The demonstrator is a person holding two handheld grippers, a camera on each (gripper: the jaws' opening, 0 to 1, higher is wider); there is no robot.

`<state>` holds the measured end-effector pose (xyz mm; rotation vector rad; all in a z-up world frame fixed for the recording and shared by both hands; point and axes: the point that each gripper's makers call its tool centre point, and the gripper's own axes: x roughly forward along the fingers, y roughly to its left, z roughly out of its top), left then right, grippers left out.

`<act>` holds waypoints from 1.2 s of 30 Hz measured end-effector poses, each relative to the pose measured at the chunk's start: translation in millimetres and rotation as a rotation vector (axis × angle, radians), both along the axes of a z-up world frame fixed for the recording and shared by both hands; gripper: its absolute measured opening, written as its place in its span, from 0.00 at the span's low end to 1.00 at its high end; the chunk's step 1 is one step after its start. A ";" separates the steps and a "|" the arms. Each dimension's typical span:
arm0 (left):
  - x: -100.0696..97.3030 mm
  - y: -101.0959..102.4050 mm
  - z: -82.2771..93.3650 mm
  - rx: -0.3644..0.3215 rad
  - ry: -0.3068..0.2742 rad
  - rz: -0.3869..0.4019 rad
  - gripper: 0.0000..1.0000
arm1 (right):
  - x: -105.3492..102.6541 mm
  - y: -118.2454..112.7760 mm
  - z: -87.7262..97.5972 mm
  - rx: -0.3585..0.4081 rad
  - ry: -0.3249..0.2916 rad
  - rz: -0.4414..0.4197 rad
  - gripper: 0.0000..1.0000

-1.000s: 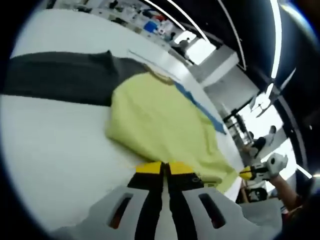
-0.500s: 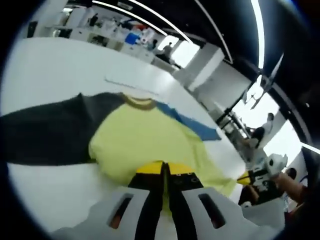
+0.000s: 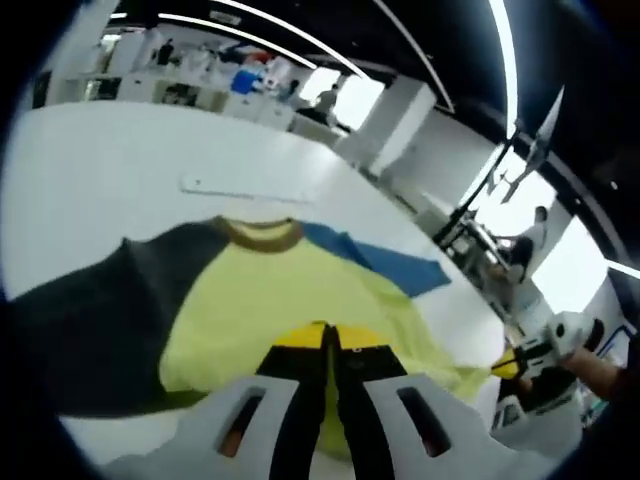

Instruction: Fold the garment on the visible template until the final outline fits inside the template.

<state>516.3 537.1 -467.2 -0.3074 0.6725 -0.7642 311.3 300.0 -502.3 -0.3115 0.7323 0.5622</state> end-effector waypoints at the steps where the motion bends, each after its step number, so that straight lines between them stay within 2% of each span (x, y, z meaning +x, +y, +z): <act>1: 2.6 -3.0 -3.2 0.003 -0.002 0.002 0.00 | 2.1 -2.1 0.2 0.008 -0.003 -0.014 0.00; 2: 9.5 1.8 -10.3 0.007 0.002 0.009 0.00 | 3.6 -4.4 -0.5 0.020 0.001 -0.036 0.00; 6: 11.3 -10.4 -20.3 0.027 0.012 0.017 0.00 | 9.2 -8.8 -3.0 0.052 0.002 -0.085 0.00; 9: 26.6 -9.6 -31.4 0.033 0.017 0.025 0.00 | 9.2 -4.4 -3.1 0.051 0.002 -0.084 0.00; 12: 27.3 -17.9 -36.0 0.056 0.018 0.023 0.00 | 10.3 -4.6 -6.8 0.055 0.006 -0.092 0.00; 14: 38.0 -18.4 -43.8 0.058 0.022 0.029 0.00 | 10.8 -6.2 -11.6 0.061 0.016 -0.110 0.00; 19: 37.4 -16.7 -62.1 0.107 0.038 0.013 0.00 | 8.4 -5.1 -14.0 0.072 0.024 -0.118 0.00; 21: 36.5 -15.9 -61.7 0.104 0.033 0.008 0.00 | 8.6 -6.6 -15.2 0.075 0.026 -0.124 0.00; 26: 34.0 -16.9 -45.5 0.099 -0.010 -0.030 0.01 | 8.9 -5.2 -14.8 0.075 0.028 -0.124 0.00; 29: 23.9 -23.3 -30.4 0.077 -0.033 -0.074 0.10 | 8.7 -5.3 -14.7 0.075 0.029 -0.125 0.00; 31: 20.2 -24.5 -17.0 0.067 -0.079 -0.113 0.18 | 8.7 -5.6 -14.6 0.076 0.029 -0.127 0.00; 33: 11.3 -25.0 -5.1 0.044 -0.102 -0.160 0.24 | 8.5 -5.5 -14.5 0.076 0.029 -0.127 0.00; 35: 1.3 -25.2 1.1 0.018 -0.090 -0.191 0.31 | 7.9 -4.8 -14.3 0.076 0.030 -0.125 0.00; 36: 2.7 -17.8 3.9 0.020 -0.098 -0.189 0.33 | 7.5 -4.2 -14.0 0.076 0.030 -0.125 0.00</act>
